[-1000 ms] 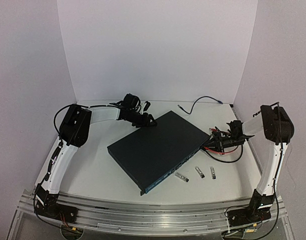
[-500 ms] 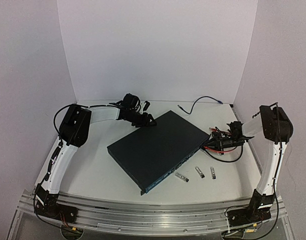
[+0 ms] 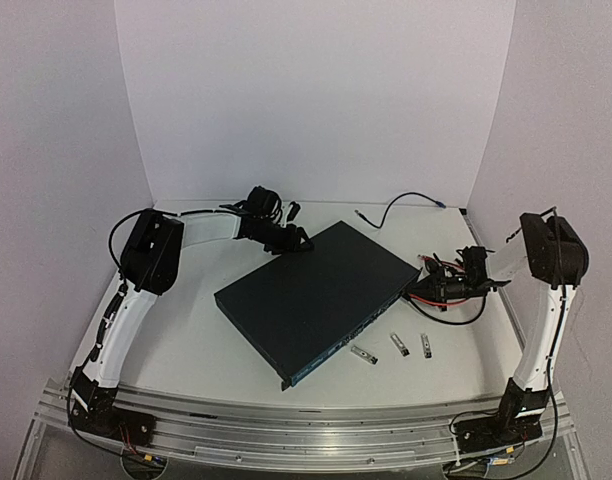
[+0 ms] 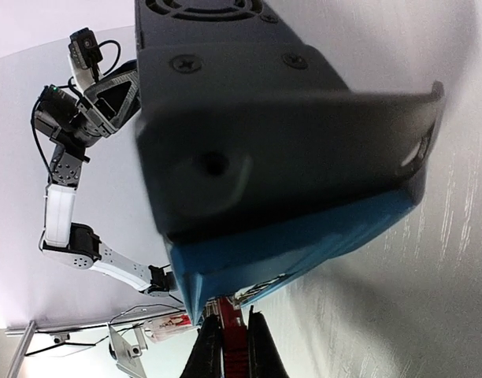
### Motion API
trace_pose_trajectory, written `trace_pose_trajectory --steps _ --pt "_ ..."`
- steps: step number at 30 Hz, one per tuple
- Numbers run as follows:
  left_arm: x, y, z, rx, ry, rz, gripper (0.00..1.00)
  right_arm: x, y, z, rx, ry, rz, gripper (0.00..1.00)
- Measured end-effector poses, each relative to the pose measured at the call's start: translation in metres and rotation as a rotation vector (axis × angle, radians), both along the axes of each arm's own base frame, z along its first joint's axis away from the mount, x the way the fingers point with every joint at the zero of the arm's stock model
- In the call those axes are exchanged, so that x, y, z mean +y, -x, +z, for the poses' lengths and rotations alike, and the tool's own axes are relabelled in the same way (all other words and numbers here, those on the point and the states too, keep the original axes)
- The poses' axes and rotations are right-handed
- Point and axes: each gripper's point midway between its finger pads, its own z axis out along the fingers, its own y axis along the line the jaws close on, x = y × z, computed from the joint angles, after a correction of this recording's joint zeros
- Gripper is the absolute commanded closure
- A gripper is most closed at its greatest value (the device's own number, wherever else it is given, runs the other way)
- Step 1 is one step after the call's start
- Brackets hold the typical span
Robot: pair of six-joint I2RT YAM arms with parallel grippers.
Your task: Pull the plug from the switch port
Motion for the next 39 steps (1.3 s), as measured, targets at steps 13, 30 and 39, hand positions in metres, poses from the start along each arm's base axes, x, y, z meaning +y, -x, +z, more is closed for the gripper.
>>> trace_pose_trajectory --steps 13,30,39 --pt "0.002 -0.001 0.0 0.005 0.002 0.005 0.38 -0.017 0.01 -0.002 0.066 -0.036 -0.064 1.0" --pt "0.001 -0.001 0.0 0.004 0.01 -0.001 0.38 -0.04 0.0 0.032 0.007 0.092 -0.163 1.0" --pt "0.0 -0.001 -0.001 -0.001 0.018 -0.007 0.37 -0.062 -0.064 0.133 -0.315 0.254 -0.225 1.0"
